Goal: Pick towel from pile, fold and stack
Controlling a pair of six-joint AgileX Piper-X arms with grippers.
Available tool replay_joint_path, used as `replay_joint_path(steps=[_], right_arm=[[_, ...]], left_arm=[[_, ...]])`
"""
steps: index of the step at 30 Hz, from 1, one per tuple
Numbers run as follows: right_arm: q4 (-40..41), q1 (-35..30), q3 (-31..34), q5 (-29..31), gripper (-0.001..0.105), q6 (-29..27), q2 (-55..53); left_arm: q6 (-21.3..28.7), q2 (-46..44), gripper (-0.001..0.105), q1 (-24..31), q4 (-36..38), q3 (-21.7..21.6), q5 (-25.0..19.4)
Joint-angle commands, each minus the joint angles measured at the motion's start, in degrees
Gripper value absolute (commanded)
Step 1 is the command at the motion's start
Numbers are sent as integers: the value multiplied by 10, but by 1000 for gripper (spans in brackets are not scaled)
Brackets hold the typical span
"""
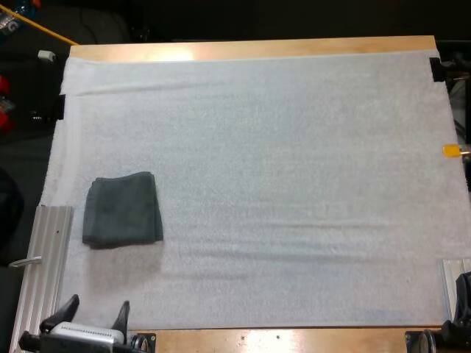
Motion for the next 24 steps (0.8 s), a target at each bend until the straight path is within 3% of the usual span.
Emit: replay_joint_path(steps=[1, 5, 6, 11, 17, 24], right_arm=[[-16, 0, -1, -6, 69, 0, -24], [-61, 0, 15, -6, 69, 0, -22], [-85, 0, 29, -6, 69, 0, -22], [-134, 0, 84, -6, 69, 0, -22], [-150, 0, 143, -6, 69, 0, -21], [-150, 0, 173, -6, 69, 1, -21]], left_arm=[[1, -80, 70, 1, -30, 1, 0], [5, -80, 70, 1, -123, 23, 0], [6, -80, 70, 1, -167, 49, 0], [6, -79, 70, 1, -239, 133, 0], [5, -79, 70, 1, -257, 193, 0], [5, -79, 70, 1, -257, 203, 0]])
